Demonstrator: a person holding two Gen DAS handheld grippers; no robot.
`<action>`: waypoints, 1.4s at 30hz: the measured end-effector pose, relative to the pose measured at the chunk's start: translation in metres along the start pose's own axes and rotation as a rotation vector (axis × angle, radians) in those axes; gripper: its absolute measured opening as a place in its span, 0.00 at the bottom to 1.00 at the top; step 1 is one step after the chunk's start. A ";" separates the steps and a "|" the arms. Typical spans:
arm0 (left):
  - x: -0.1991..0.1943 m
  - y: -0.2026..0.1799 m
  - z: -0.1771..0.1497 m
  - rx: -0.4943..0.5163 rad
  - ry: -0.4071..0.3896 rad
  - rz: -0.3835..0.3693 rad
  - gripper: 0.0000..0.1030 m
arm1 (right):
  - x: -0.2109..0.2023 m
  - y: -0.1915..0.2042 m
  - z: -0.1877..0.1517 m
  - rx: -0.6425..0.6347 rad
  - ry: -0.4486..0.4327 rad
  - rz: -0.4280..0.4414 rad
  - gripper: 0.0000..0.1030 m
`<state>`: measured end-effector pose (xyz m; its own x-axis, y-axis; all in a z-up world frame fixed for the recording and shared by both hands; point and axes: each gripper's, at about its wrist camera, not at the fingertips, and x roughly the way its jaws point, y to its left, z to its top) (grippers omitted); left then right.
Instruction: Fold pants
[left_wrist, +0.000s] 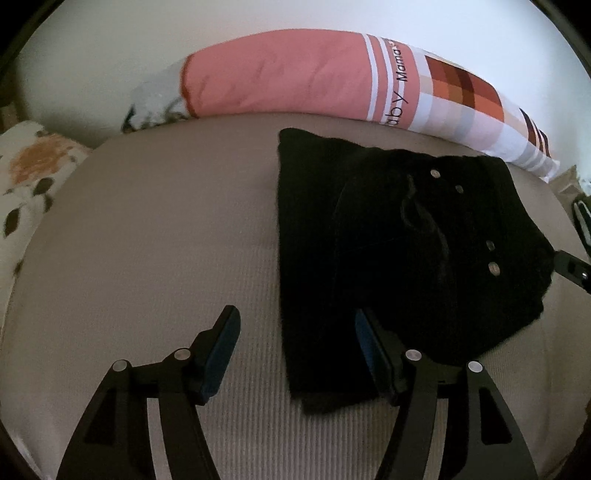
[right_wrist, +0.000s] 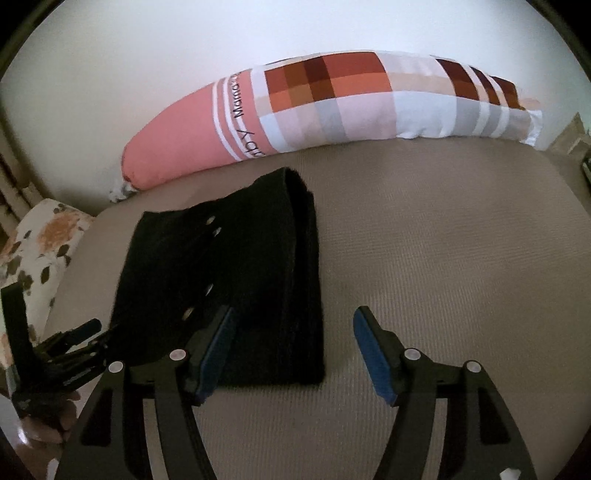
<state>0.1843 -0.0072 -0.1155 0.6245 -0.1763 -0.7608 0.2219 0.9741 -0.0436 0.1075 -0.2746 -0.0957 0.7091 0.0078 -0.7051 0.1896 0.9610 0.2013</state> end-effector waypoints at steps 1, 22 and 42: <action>-0.005 0.000 -0.005 -0.006 -0.006 0.009 0.64 | -0.006 0.002 -0.005 0.001 -0.004 0.001 0.61; -0.096 -0.018 -0.104 -0.063 -0.045 0.094 0.64 | -0.090 0.059 -0.084 -0.125 -0.158 -0.013 0.70; -0.123 -0.032 -0.118 -0.037 -0.112 0.150 0.64 | -0.094 0.073 -0.106 -0.156 -0.142 -0.041 0.73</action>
<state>0.0120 -0.0002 -0.0969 0.7288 -0.0410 -0.6835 0.0936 0.9948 0.0401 -0.0174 -0.1761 -0.0873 0.7933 -0.0610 -0.6057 0.1209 0.9909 0.0586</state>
